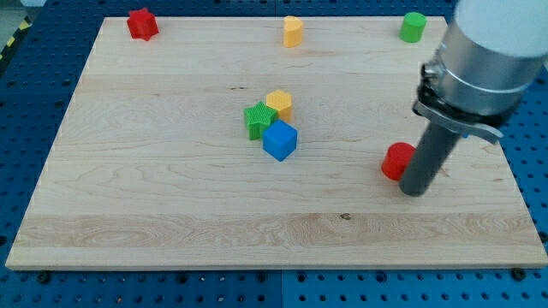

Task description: Slide the red circle closer to the blue cube

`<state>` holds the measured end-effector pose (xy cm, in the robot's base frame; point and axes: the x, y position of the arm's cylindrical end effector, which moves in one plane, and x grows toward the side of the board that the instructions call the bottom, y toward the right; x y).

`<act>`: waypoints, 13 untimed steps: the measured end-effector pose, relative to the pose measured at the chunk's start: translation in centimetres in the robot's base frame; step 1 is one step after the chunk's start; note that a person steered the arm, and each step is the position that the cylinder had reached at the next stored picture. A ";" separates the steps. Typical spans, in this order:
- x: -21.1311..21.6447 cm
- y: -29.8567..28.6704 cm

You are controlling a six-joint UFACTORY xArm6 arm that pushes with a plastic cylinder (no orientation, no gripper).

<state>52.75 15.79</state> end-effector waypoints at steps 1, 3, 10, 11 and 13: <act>-2.0 -0.2; -2.0 4.5; -12.5 -4.8; -14.6 -4.8; -13.5 -4.8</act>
<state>39.29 11.02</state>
